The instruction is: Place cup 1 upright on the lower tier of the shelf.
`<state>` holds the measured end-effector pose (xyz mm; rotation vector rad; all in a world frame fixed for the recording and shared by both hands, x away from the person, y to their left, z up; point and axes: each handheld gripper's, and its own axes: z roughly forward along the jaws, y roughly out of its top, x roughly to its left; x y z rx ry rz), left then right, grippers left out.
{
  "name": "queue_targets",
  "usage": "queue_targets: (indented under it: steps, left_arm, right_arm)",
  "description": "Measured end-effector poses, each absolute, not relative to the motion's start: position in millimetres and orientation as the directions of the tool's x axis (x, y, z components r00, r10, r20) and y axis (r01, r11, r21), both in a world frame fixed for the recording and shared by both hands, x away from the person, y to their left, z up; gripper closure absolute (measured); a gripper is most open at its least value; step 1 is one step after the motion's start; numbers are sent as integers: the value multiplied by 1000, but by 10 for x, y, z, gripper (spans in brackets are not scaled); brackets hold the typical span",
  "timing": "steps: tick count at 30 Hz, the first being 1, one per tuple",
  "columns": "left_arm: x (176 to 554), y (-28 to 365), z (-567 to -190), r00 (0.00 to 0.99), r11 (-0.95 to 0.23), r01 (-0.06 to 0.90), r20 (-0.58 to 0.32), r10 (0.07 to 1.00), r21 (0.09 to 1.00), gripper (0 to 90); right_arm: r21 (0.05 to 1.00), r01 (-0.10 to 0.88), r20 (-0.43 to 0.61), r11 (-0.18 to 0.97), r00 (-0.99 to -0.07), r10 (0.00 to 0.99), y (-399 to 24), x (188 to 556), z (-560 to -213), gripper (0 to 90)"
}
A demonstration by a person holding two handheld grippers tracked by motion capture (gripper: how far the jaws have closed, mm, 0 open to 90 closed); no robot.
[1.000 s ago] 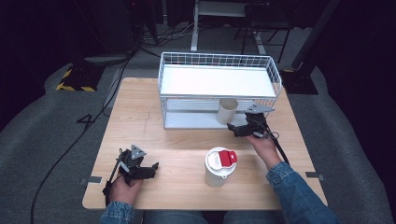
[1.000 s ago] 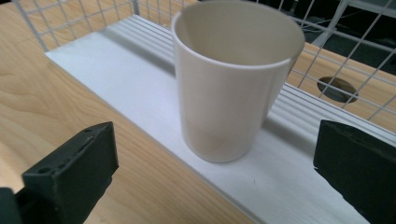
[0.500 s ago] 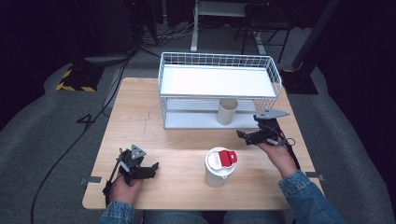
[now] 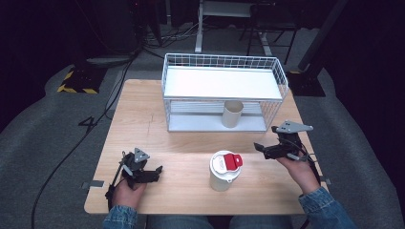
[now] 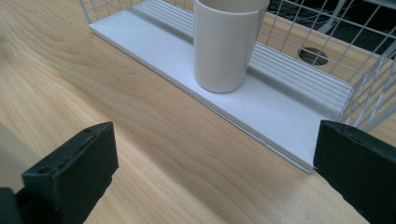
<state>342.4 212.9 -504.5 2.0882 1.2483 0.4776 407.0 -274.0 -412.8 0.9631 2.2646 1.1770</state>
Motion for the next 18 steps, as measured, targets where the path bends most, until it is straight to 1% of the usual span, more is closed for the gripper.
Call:
queue_targets:
  steps: [8, 15, 18]
  left_arm:
    - [3434, 2125, -5045, 484, -336, 640, -24, 875, 691, 141]
    - [3436, 2126, -5045, 485, -337, 639, -22, 874, 691, 140]
    - [3435, 2126, -5045, 485, -337, 640, -22, 874, 691, 139]
  right_arm:
    - [817, 417, -19, 397, -669, 743, -2892, 3926, -4206, 0]
    - [776, 482, -1, 407, -643, 765, -3089, 3853, -4381, 1]
    - [773, 491, 1, 402, -635, 773, -3154, 3827, -4435, 1]
